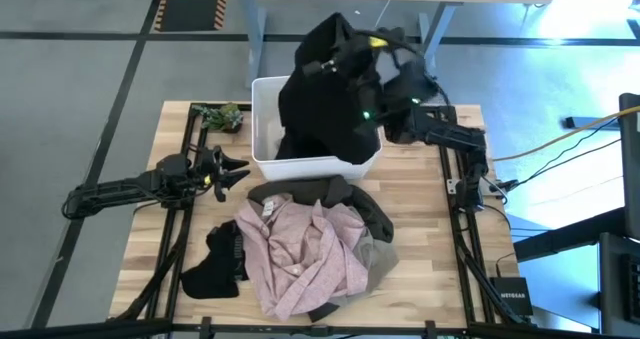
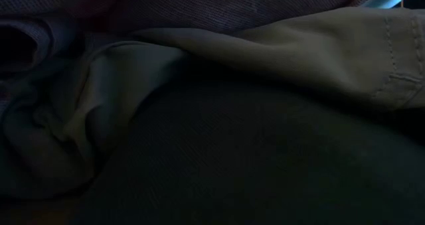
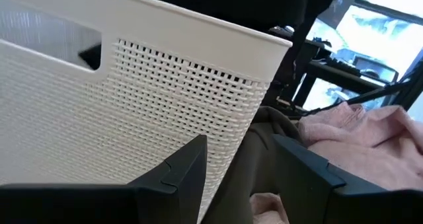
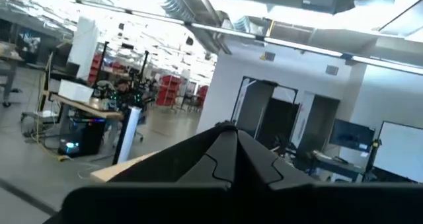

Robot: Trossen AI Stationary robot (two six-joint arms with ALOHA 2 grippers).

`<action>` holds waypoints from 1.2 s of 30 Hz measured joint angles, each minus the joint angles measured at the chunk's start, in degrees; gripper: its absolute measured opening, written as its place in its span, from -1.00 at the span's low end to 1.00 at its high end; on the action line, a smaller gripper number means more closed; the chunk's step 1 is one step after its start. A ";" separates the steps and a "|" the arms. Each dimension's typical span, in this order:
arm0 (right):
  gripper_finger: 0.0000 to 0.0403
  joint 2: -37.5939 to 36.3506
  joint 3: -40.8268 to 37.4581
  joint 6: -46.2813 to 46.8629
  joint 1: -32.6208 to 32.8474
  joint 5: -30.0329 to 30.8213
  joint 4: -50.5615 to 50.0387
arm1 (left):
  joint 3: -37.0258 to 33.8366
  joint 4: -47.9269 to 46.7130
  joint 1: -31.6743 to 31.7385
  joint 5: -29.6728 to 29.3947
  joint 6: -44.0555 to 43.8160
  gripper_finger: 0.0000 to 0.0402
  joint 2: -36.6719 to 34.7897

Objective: Sort clothes
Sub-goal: Put the black shirt into the white bin, then adjust the pink shirt

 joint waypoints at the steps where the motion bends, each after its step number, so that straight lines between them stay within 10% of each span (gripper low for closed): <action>1: -0.93 0.38 0.00 2.59 -0.83 -0.70 -1.91 | 0.00 0.00 0.00 -0.01 1.15 -0.22 0.00; 10: -0.75 4.97 -0.02 24.87 -4.45 -1.84 -20.99 | 0.01 0.02 0.00 -0.25 3.74 -0.22 -0.02; 24: 0.11 3.96 -0.02 44.45 1.72 -3.93 -57.46 | 0.01 -0.24 -0.31 5.01 -1.26 -0.22 0.13; 36: 0.22 0.55 -0.02 62.93 4.29 -9.92 -74.62 | 0.01 -0.30 -2.46 5.13 -3.24 -0.22 0.32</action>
